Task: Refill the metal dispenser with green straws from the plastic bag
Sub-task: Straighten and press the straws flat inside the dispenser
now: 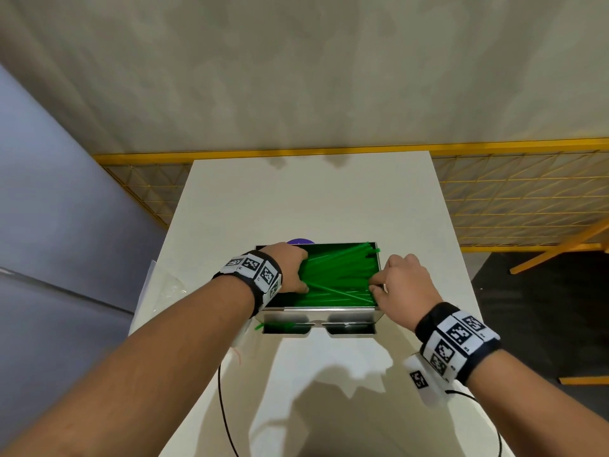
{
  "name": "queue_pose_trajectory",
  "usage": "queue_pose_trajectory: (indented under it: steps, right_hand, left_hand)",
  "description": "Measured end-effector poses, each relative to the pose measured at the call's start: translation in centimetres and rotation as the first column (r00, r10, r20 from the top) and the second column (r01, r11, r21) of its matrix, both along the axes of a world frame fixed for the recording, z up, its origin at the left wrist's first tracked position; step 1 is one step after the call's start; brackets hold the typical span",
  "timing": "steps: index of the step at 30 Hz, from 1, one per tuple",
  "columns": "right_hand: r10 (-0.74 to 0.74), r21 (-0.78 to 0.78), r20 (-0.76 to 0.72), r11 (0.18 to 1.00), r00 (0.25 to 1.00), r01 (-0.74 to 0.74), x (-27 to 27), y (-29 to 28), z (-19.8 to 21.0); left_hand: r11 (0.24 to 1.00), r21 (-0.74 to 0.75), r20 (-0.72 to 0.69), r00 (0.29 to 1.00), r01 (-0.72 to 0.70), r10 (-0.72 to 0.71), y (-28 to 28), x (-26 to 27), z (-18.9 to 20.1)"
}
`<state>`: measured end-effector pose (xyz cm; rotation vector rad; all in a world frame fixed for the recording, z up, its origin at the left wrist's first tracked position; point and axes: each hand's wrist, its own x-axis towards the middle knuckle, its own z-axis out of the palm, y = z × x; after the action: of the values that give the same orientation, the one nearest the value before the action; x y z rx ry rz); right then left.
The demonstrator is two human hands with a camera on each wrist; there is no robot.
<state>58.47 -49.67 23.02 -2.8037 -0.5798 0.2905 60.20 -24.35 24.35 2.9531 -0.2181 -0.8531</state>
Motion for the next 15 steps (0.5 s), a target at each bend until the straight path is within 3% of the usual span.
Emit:
queue_pose_trajectory:
  steps: [3, 5, 7, 9, 12, 15]
  right_hand:
    - [-0.074, 0.231, 0.162, 0.972, 0.984, 0.035, -0.5, -0.8, 1.2]
    - [-0.013, 0.270, 0.312, 0.960, 0.950, -0.076, -0.8, -0.2, 2.2]
    - [0.210, 0.116, 0.290, 0.961, 0.934, -0.252, -0.9, 1.5, 2.6]
    - [0.346, -0.117, 0.139, 0.936, 0.928, -0.332, -0.4, 3.1, 2.5]
    - [0.369, -0.356, 0.019, 0.871, 0.929, -0.338, 0.7, 4.0, 2.6]
    - [0.397, -0.482, -0.043, 0.795, 0.917, -0.367, 0.9, 3.9, 2.7]
  left_hand:
    - [1.000, 0.011, 0.010, 1.000, 0.004, -0.004, -0.3, -0.3, -0.4]
    - [1.000, 0.015, 0.026, 1.000, -0.004, 0.004, -0.5, -0.3, -0.6]
    - [1.000, 0.030, 0.045, 0.999, -0.006, 0.005, -0.8, -0.3, -0.5]
    - [0.999, 0.047, 0.056, 0.998, -0.012, 0.009, -0.9, -0.2, -0.1]
    - [0.996, 0.084, 0.037, 0.999, -0.022, 0.019, -0.6, -0.1, 0.6]
    - [0.996, 0.086, 0.009, 1.000, -0.005, 0.004, 0.0, -0.4, 0.8]
